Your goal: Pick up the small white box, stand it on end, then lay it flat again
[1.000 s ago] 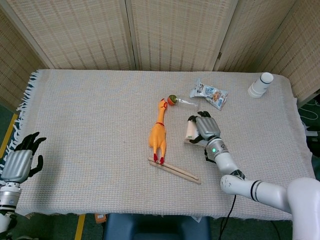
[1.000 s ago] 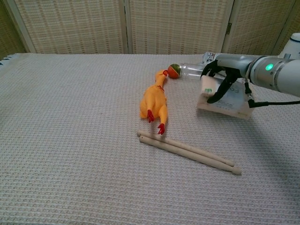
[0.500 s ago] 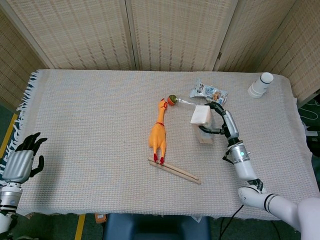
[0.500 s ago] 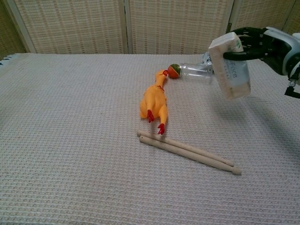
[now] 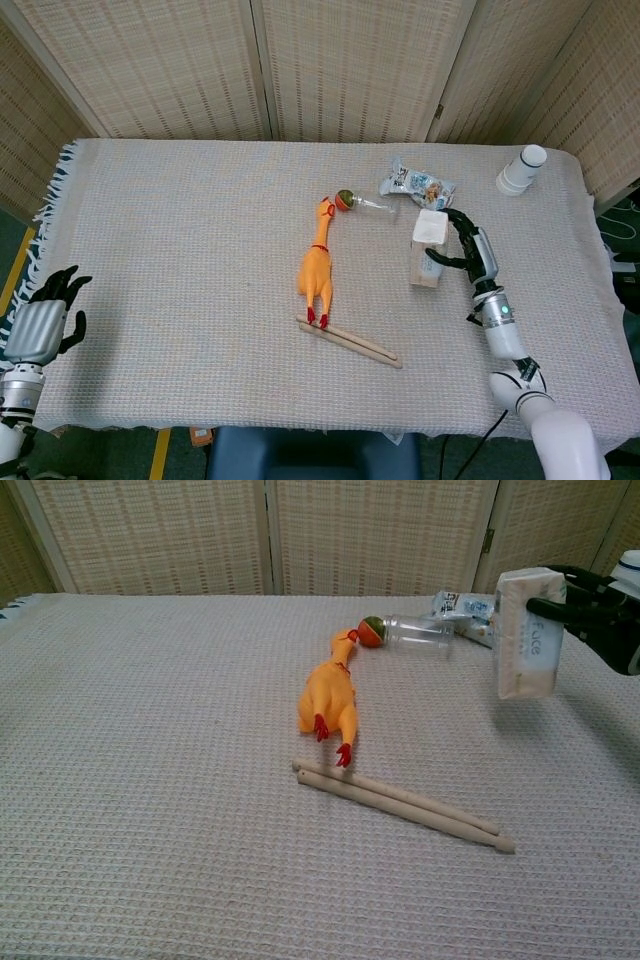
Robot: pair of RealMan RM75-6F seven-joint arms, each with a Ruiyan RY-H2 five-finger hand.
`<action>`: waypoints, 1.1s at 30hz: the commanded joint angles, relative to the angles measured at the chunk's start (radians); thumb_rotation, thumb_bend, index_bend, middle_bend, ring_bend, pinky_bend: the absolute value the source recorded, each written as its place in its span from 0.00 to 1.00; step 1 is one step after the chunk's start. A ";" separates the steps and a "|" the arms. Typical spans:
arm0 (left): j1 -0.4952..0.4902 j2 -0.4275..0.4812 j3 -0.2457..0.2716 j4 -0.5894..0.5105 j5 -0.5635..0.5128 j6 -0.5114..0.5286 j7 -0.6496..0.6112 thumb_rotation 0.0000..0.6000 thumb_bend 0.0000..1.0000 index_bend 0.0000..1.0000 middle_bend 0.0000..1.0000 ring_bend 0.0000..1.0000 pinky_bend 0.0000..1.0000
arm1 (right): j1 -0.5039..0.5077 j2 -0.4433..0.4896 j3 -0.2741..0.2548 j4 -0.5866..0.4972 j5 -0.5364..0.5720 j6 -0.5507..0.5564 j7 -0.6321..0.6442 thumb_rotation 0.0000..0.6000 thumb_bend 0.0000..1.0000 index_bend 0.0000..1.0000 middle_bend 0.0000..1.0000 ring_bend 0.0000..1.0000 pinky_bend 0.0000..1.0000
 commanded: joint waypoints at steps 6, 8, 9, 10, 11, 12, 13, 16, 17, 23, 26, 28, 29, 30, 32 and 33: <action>0.000 0.000 -0.001 0.001 -0.004 0.000 0.002 1.00 0.63 0.16 0.00 0.00 0.21 | 0.006 -0.026 -0.033 0.061 -0.019 -0.037 0.033 1.00 0.46 0.44 0.43 0.23 0.00; 0.000 0.001 -0.002 -0.001 -0.004 0.000 0.003 1.00 0.63 0.16 0.00 0.00 0.21 | 0.002 -0.024 -0.045 0.065 -0.028 -0.036 0.033 1.00 0.46 0.44 0.43 0.23 0.00; 0.000 0.001 -0.002 -0.002 -0.005 0.000 0.004 1.00 0.63 0.16 0.00 0.00 0.21 | -0.001 -0.023 -0.050 0.066 -0.031 -0.035 0.031 1.00 0.46 0.44 0.43 0.23 0.00; 0.000 0.002 -0.001 -0.004 -0.006 -0.001 0.004 1.00 0.63 0.16 0.00 0.00 0.21 | -0.007 -0.022 -0.055 0.067 -0.034 -0.031 0.027 1.00 0.46 0.44 0.43 0.23 0.00; 0.000 0.003 0.000 -0.007 -0.005 -0.002 0.003 1.00 0.63 0.16 0.00 0.00 0.21 | -0.012 -0.023 -0.059 0.068 -0.036 -0.027 0.023 1.00 0.46 0.44 0.43 0.23 0.00; 0.000 0.005 0.000 -0.010 -0.002 -0.002 -0.001 1.00 0.63 0.16 0.00 0.00 0.21 | -0.018 -0.024 -0.061 0.069 -0.036 -0.023 0.018 1.00 0.46 0.44 0.43 0.23 0.00; 0.001 0.007 0.000 -0.012 0.002 -0.001 -0.007 1.00 0.63 0.16 0.00 0.00 0.21 | -0.026 -0.025 -0.063 0.069 -0.036 -0.018 0.017 1.00 0.46 0.44 0.43 0.23 0.00; 0.002 0.008 0.001 -0.014 0.010 0.006 -0.006 1.00 0.63 0.16 0.00 0.00 0.21 | -0.045 -0.023 -0.078 0.069 -0.044 -0.018 0.027 1.00 0.46 0.44 0.43 0.23 0.00; 0.003 0.009 0.001 -0.016 0.010 0.007 -0.007 1.00 0.63 0.16 0.00 0.00 0.21 | -0.050 -0.022 -0.083 0.070 -0.046 -0.021 0.031 1.00 0.46 0.44 0.43 0.23 0.00; 0.003 0.009 0.002 -0.017 0.009 0.006 -0.001 1.00 0.63 0.16 0.00 0.00 0.21 | -0.080 -0.008 -0.122 0.073 -0.075 -0.001 0.056 1.00 0.46 0.44 0.43 0.23 0.00; 0.002 0.008 0.002 -0.018 0.010 0.006 0.001 1.00 0.63 0.16 0.00 0.00 0.21 | -0.090 0.013 -0.148 0.070 -0.099 0.016 0.078 1.00 0.46 0.44 0.43 0.23 0.00; 0.002 0.007 0.003 -0.019 0.011 0.006 0.002 1.00 0.63 0.16 0.00 0.00 0.21 | -0.099 0.025 -0.167 0.067 -0.114 0.022 0.085 1.00 0.46 0.44 0.43 0.23 0.00; 0.001 0.007 0.004 -0.019 0.012 0.006 0.003 1.00 0.63 0.16 0.00 0.00 0.21 | -0.103 0.029 -0.174 0.066 -0.120 0.025 0.085 1.00 0.46 0.44 0.43 0.23 0.00; 0.002 0.007 0.004 -0.020 0.012 0.006 0.004 1.00 0.63 0.16 0.00 0.00 0.21 | -0.107 0.033 -0.181 0.066 -0.126 0.027 0.083 1.00 0.46 0.43 0.43 0.23 0.00; 0.002 0.008 0.005 -0.024 0.014 0.007 0.007 1.00 0.63 0.16 0.00 0.00 0.21 | -0.116 0.043 -0.196 0.063 -0.137 0.033 0.083 1.00 0.46 0.42 0.43 0.22 0.00; 0.002 0.009 0.005 -0.026 0.015 0.008 0.008 1.00 0.63 0.16 0.00 0.00 0.21 | -0.119 0.048 -0.200 0.061 -0.140 0.037 0.084 1.00 0.46 0.41 0.43 0.22 0.00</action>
